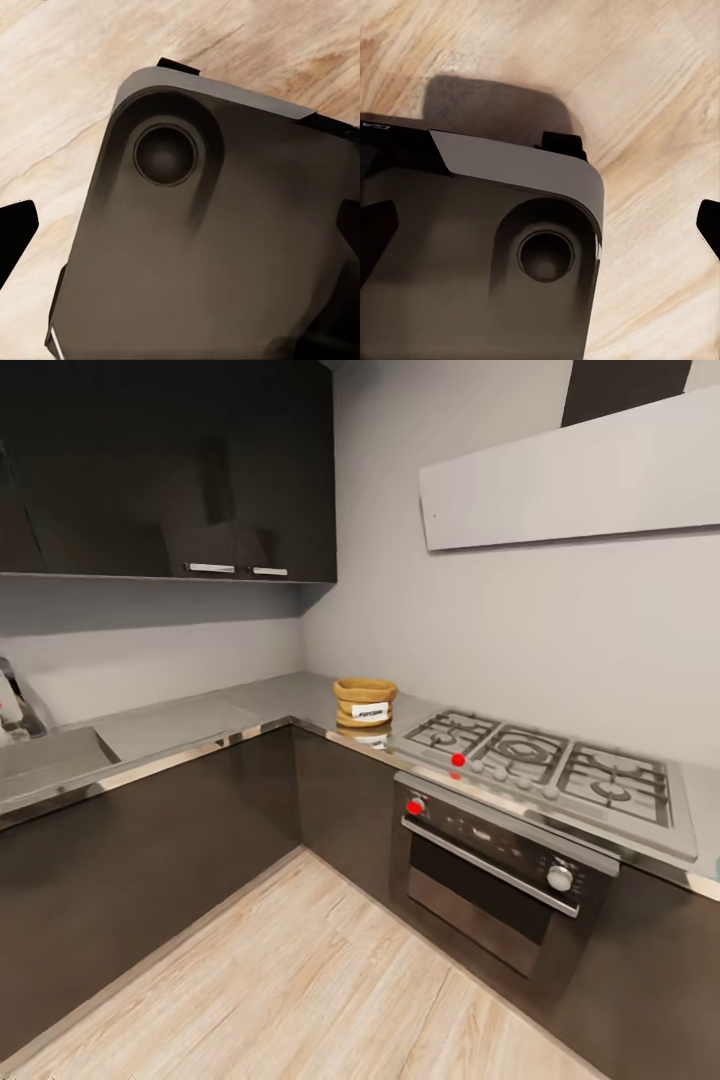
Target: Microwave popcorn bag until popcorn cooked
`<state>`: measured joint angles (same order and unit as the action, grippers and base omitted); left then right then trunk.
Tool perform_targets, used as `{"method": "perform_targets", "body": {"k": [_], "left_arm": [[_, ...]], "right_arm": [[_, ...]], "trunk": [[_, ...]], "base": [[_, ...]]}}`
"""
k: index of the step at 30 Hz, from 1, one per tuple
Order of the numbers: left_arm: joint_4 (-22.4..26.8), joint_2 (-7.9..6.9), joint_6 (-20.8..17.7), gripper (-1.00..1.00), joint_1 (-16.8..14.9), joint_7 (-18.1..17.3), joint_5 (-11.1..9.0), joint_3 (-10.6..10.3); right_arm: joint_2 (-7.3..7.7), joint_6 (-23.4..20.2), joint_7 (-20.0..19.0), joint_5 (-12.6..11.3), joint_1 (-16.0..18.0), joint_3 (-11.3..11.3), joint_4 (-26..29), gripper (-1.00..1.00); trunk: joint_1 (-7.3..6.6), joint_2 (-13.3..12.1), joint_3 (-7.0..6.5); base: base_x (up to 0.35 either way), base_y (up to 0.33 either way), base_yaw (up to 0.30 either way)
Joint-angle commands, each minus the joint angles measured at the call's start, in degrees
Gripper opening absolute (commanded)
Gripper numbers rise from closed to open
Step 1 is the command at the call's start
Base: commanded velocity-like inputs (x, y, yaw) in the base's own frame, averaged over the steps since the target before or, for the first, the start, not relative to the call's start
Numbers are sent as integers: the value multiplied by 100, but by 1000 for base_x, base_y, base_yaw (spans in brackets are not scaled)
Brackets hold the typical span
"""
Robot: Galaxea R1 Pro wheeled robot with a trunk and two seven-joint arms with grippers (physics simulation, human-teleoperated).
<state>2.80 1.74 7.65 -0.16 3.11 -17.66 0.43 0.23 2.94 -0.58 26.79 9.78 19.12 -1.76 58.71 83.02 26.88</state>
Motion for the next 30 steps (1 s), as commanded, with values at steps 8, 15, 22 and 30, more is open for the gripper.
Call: {"method": "perform_targets", "body": {"k": [8, 15, 22, 30], "left_arm": [[7, -10, -459, 100, -2, -64, 25, -25], [10, -38, -536, 100, -2, -300, 30, -21], [10, -59, -585, 100, -2, -511, 35, -17], [10, -126, -825, 100, -2, -438, 120, -11]], "right_arm": [[34, 33, -10, 37, 9, 48, -17, 100], [30, 31, -10, 37, 7, 48, -17, 100], [61, 39, -10, 35, 9, 57, -17, 100], [15, -50, -12, 3, 9, 76, -17, 100]], "trunk": [[1, 3, 5], [1, 3, 5], [1, 3, 5], [1, 3, 5]], "base": [[273, 0, 19], [325, 0, 0], [325, 0, 0], [325, 2, 0]]}}
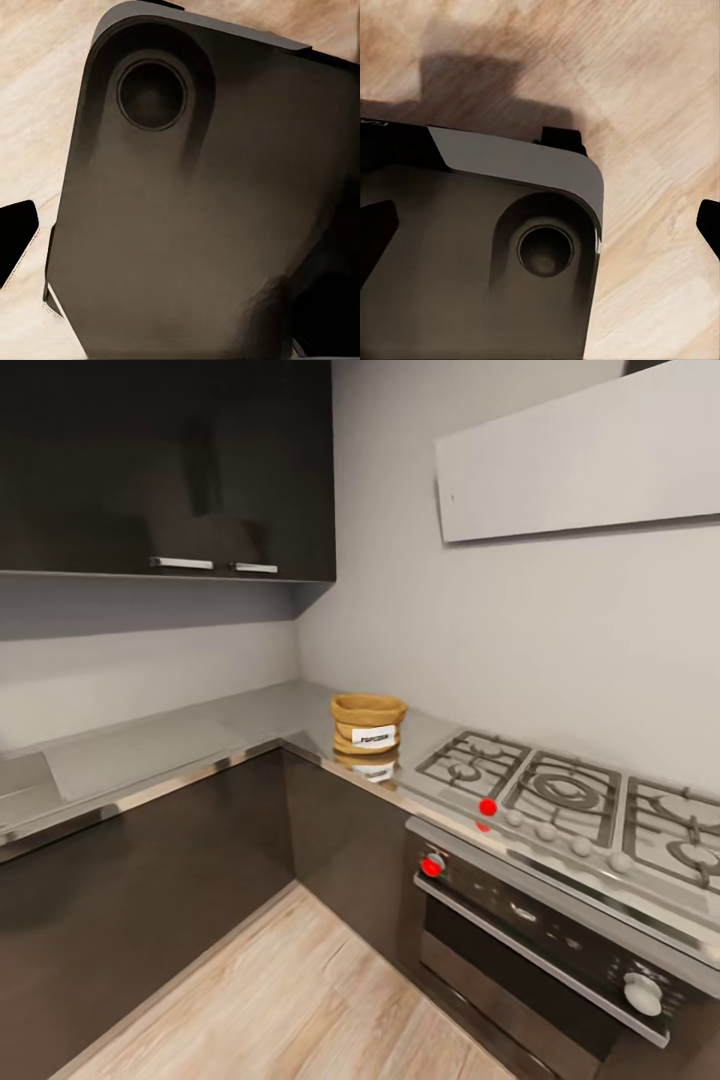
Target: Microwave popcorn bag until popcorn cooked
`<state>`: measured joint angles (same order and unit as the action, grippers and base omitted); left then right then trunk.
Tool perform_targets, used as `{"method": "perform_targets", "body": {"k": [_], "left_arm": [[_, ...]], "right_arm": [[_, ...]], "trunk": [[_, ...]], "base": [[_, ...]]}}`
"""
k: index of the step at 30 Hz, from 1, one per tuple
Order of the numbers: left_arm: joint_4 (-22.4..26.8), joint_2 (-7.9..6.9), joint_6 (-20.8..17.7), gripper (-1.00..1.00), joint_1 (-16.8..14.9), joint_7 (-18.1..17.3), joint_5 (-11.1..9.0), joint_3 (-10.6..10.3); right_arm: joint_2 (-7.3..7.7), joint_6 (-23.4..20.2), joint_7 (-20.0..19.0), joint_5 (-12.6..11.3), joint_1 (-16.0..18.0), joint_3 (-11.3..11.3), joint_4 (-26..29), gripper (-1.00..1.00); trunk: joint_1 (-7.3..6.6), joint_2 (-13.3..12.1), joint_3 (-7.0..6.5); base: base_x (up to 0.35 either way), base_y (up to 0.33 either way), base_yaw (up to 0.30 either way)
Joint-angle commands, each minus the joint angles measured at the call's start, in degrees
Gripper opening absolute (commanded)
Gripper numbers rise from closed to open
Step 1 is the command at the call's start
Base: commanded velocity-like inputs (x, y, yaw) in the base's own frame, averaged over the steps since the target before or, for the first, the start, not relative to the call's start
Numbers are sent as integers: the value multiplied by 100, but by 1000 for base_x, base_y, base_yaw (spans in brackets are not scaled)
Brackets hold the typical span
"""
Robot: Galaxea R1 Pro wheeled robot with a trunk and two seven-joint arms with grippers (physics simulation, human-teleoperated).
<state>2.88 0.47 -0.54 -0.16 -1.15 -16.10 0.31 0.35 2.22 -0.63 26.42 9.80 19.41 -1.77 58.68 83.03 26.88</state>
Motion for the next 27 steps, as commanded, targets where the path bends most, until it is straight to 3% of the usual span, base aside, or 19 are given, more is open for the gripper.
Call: {"method": "perform_targets", "body": {"k": [1, 14, 27], "left_arm": [[2, -1, -6, 100, -2, -12, -32, 1], [9, -4, 6, 100, -2, -67, -7, -4], [9, -4, 44, 100, -2, -70, -7, -15]], "right_arm": [[-1, 17, -8, 41, 8, 50, -17, 100], [0, 69, -16, 47, 7, 54, -17, 100], [0, 77, -16, 47, 9, 60, -17, 100]], "trunk": [[3, 2, 6], [3, 2, 6], [3, 2, 6]], "base": [[325, 37, 0], [320, 148, 0], [269, 249, 0]]}}
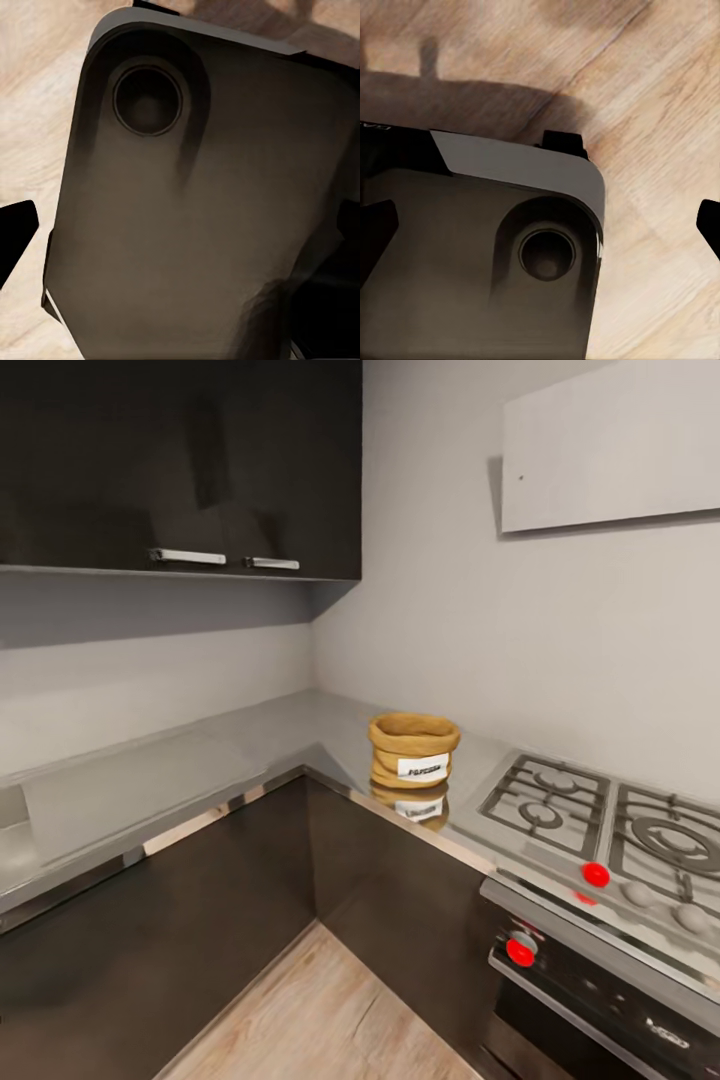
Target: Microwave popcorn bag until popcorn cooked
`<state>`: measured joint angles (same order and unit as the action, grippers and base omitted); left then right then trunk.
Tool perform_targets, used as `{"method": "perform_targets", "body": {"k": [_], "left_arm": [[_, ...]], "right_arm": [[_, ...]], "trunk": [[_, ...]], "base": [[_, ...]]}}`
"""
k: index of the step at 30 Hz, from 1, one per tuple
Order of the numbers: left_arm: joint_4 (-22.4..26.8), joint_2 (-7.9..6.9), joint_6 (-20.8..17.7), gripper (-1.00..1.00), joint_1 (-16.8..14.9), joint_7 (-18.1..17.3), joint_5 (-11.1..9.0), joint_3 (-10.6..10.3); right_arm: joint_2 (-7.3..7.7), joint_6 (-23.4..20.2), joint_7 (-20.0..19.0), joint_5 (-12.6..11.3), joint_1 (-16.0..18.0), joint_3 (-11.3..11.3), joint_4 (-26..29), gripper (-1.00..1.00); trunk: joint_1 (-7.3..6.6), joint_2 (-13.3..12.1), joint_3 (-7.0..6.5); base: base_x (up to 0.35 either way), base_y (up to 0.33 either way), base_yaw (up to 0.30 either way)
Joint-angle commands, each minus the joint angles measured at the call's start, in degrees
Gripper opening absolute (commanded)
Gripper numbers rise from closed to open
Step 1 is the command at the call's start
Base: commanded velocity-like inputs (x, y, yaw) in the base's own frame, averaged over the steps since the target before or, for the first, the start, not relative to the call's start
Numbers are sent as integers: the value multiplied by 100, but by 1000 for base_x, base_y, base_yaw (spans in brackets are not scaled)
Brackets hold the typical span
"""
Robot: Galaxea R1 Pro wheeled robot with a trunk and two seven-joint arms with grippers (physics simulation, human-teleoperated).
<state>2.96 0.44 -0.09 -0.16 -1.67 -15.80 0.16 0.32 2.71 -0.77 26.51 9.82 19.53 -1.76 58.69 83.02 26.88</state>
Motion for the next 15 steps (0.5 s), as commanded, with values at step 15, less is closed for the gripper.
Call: {"method": "perform_targets", "body": {"k": [15], "left_arm": [[2, 9, 26, 100, -2, -17, -37, -7]], "right_arm": [[-5, 29, -2, 30, 5, 51, -17, 100]], "trunk": [[2, 3, 5]], "base": [[191, 227, -78]]}}
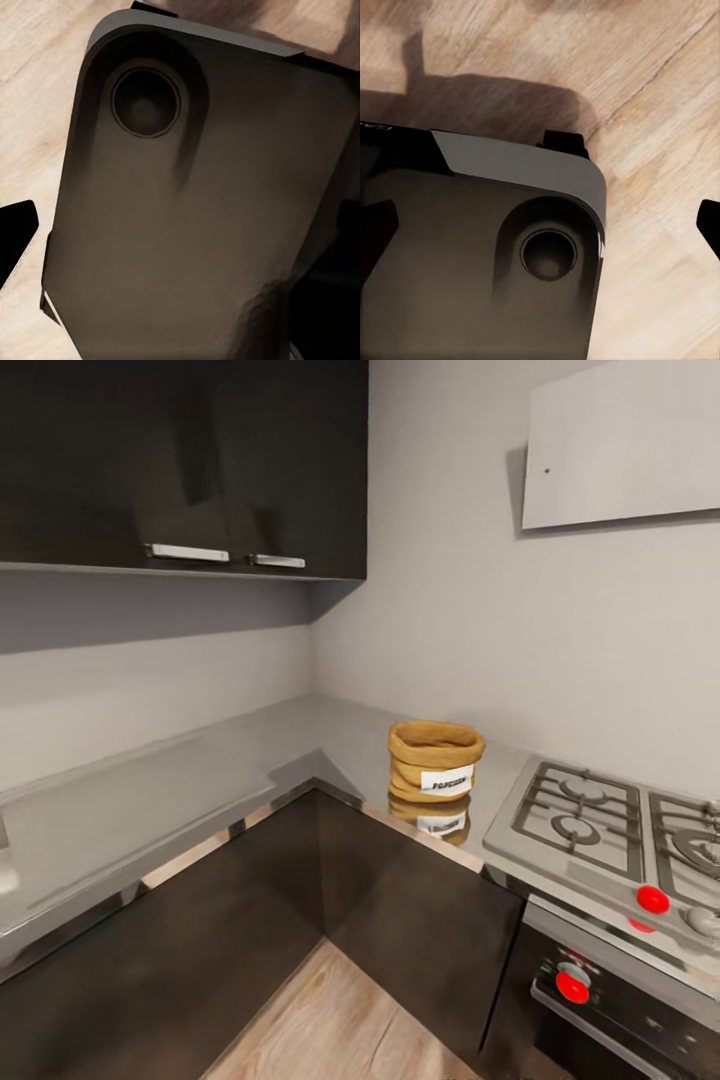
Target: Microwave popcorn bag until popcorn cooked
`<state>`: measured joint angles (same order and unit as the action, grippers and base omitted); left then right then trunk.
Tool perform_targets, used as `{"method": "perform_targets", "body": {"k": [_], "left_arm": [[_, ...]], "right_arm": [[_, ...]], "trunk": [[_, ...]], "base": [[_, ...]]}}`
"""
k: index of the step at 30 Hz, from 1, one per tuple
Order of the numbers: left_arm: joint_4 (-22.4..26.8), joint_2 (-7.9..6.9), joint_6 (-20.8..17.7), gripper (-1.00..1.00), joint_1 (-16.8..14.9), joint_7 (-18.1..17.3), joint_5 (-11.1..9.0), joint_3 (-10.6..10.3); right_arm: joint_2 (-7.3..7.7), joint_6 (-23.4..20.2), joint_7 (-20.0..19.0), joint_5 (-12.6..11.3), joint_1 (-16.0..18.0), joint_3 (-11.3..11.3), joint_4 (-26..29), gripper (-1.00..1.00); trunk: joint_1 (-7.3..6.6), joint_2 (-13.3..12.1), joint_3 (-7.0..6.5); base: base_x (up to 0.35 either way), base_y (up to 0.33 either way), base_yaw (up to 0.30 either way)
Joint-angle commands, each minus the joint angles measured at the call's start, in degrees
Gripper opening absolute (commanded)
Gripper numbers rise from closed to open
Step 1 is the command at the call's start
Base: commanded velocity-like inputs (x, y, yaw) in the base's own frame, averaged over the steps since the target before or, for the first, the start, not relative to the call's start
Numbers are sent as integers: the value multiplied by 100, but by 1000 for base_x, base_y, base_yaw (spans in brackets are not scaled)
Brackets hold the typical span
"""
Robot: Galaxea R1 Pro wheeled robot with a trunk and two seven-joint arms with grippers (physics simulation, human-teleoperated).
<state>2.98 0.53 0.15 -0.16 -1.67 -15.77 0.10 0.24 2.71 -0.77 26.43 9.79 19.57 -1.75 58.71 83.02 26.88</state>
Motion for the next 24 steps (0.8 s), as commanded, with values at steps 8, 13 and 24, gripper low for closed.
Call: {"method": "perform_targets", "body": {"k": [8, 13, 24], "left_arm": [[1, 0, 29, 100, -1, -17, -42, 6], [1, 5, 37, 100, -1, -16, -49, 13], [-8, 17, 46, 100, -1, 22, -64, 21]], "right_arm": [[2, 28, -2, 37, 7, 49, -18, 100], [9, 28, -2, 31, 6, 55, -18, 100], [11, 28, -2, 20, 9, 65, -18, 100]], "trunk": [[0, 3, 6], [0, 3, 6], [0, 3, 4]], "base": [[8, 5, -246], [0, 0, -247], [0, 0, -247]]}}
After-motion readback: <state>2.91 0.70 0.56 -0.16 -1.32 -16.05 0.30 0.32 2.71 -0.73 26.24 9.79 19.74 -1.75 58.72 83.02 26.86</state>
